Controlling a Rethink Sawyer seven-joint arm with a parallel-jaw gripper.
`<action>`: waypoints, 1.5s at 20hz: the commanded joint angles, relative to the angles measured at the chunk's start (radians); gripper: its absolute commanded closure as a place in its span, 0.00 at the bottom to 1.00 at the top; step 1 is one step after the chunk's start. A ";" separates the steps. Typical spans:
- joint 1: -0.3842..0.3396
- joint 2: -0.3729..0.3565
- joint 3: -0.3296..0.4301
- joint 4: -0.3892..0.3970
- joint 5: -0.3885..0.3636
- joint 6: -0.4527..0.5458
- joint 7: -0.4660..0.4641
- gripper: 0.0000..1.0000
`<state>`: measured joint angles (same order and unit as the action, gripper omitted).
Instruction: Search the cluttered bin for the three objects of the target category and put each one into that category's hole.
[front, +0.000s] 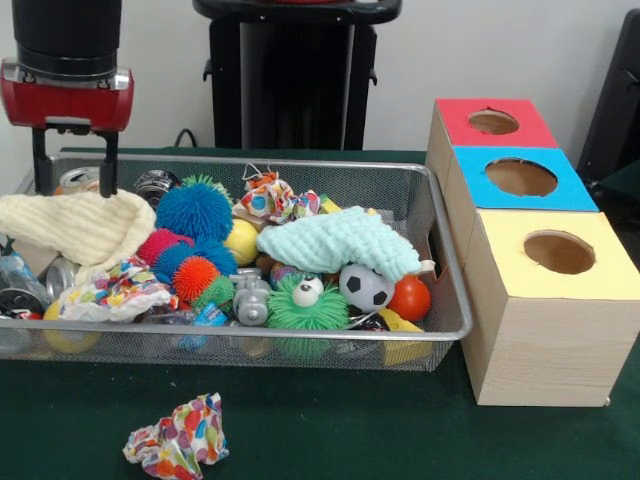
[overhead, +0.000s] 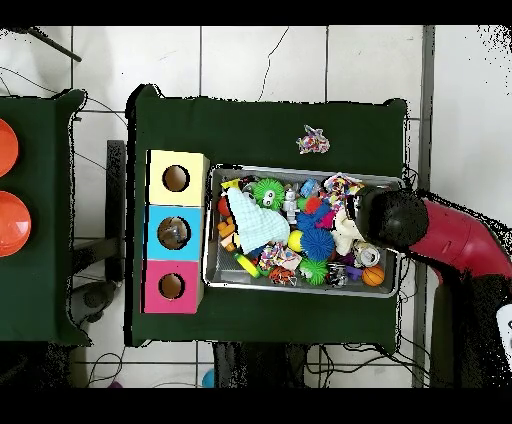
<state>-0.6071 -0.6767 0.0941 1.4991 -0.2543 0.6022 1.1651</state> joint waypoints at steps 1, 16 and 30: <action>-0.064 -0.006 0.058 0.030 0.044 0.116 0.045 0.00; -0.040 0.010 0.057 -0.002 0.048 0.140 0.078 0.00; 0.071 0.057 0.033 -0.124 0.066 0.226 0.146 0.00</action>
<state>-0.5606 -0.6665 0.0934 1.4268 -0.2233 0.6915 1.1651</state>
